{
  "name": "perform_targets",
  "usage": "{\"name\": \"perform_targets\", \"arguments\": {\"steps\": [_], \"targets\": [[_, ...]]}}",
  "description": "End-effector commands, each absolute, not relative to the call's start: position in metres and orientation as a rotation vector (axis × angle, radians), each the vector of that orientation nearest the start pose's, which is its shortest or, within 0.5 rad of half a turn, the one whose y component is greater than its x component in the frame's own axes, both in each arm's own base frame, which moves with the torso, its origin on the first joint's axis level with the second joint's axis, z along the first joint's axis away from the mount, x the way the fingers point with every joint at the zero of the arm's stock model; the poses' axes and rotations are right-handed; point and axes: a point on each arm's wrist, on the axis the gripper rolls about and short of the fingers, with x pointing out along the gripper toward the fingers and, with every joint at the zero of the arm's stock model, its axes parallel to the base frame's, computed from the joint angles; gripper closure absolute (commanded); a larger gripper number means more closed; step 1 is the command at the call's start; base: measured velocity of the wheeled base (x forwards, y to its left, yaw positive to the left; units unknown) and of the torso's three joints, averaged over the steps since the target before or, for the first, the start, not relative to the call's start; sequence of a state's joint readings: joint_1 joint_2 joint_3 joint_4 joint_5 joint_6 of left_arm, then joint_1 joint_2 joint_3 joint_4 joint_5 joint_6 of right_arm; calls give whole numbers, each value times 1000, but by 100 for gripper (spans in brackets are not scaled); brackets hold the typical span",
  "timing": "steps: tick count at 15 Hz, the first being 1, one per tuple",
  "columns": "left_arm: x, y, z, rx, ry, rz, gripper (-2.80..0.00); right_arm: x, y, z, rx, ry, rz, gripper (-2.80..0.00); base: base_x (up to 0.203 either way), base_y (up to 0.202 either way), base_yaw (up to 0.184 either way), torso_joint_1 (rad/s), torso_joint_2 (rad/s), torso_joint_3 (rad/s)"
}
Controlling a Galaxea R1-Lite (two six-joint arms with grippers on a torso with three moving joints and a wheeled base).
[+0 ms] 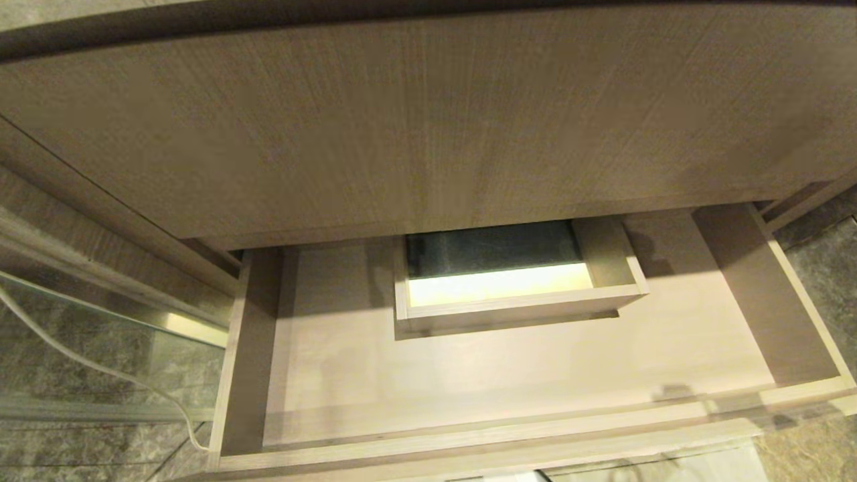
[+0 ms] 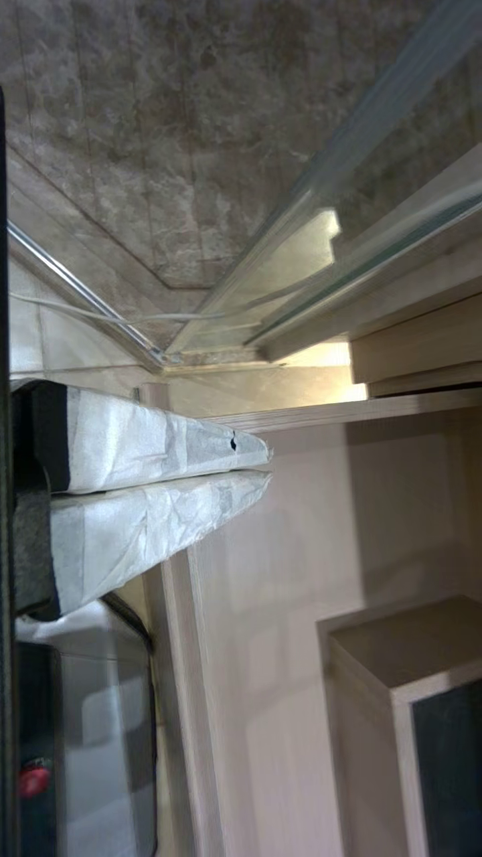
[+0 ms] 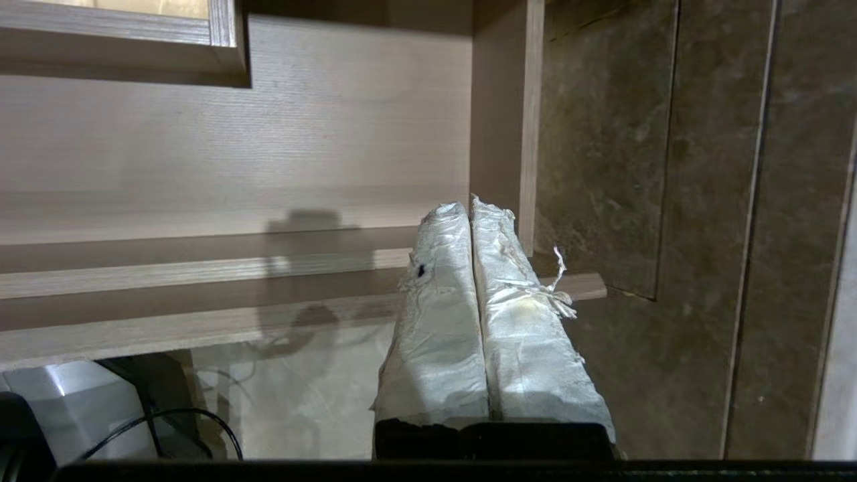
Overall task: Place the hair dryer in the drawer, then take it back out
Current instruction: Close the drawer
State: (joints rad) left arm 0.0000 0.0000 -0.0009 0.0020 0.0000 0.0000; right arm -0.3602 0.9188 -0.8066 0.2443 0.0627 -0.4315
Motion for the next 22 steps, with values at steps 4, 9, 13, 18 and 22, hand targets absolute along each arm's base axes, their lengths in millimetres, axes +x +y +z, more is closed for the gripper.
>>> {"name": "perform_targets", "arguments": {"steps": [4,9,13,18,22], "targets": [[-23,0,75,0,3,0,0,95,-34,254,-346,433,-199,0,0,0,0,-75,338,288],[-23,0,75,0,3,0,0,102,-35,251,-344,453,-181,0,0,0,0,-37,293,201],[-23,0,75,0,2,0,0,103,-32,248,-364,482,-153,0,0,0,0,2,97,59],[-23,0,76,0,0,0,0,95,-30,233,-369,617,-114,0,0,0,0,2,8,43],[-23,0,75,0,3,0,0,91,-28,213,-332,875,-19,0,0,0,0,3,2,29]]}}
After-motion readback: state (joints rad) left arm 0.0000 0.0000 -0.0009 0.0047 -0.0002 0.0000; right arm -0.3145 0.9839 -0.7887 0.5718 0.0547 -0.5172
